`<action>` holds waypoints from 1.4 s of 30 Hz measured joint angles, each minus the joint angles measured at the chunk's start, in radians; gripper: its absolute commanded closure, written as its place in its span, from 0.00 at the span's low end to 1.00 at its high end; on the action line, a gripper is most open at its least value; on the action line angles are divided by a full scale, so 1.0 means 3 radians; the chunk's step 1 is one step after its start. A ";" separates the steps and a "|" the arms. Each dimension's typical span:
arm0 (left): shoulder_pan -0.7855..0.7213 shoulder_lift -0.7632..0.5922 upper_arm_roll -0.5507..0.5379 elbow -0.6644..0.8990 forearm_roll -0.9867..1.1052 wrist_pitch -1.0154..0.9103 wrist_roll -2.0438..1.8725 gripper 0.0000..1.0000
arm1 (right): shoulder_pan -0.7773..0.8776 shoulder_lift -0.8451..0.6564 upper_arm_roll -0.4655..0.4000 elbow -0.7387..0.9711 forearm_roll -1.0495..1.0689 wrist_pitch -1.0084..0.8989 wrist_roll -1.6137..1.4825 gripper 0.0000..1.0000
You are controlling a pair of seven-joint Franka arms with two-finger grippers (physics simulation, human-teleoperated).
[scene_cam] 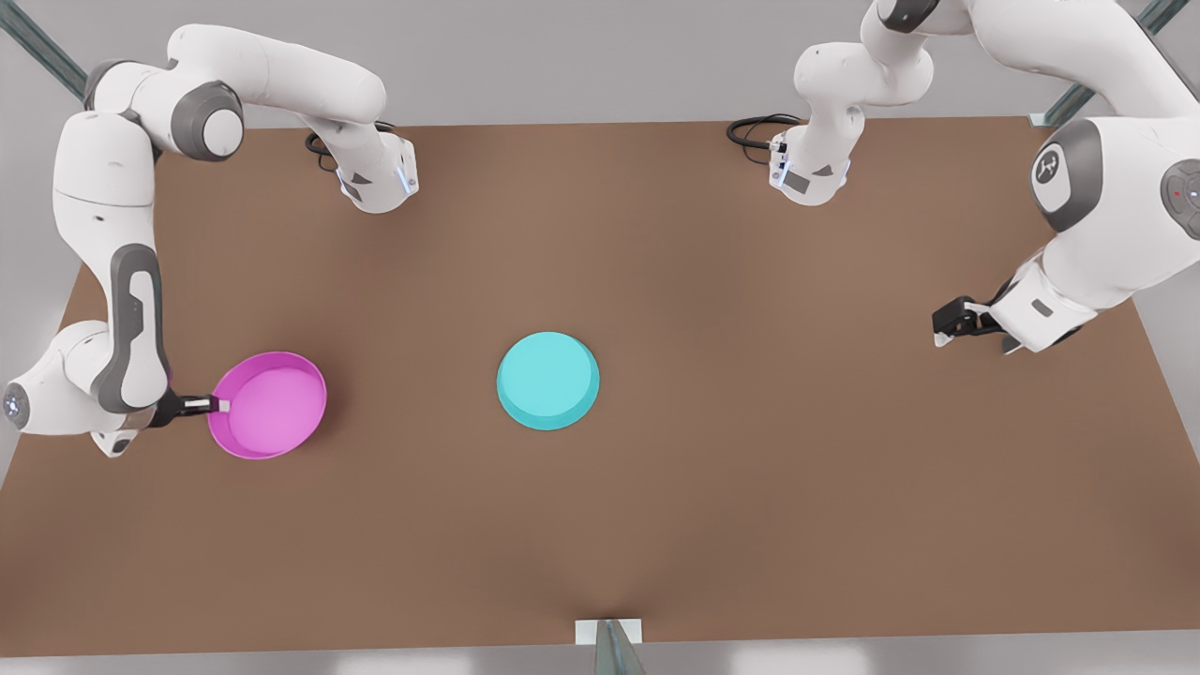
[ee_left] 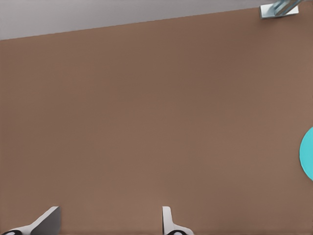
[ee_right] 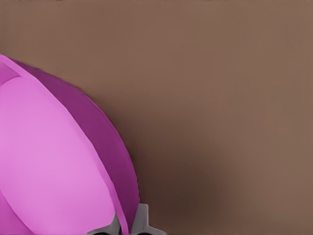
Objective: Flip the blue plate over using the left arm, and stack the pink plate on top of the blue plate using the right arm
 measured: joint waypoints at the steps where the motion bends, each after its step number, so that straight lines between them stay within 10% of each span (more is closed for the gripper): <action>1: 0.0002 0.0001 -0.0004 0.0002 0.0000 0.0000 -0.0015 0.00 | 0.0039 -0.0018 0.0006 -0.0004 -0.0003 0.0000 0.0000 0.79; 35: 0.0001 0.0036 0.0000 -0.0032 -0.0004 0.0136 0.0014 0.00 | 0.2407 -0.0053 0.0463 0.0131 0.0116 -0.0067 0.1618 0.79; 42: 0.0006 0.0036 0.0006 -0.0027 -0.0010 0.0132 0.0004 0.00 | 0.2432 0.0015 0.0463 0.0199 0.0108 -0.0031 0.1615 0.45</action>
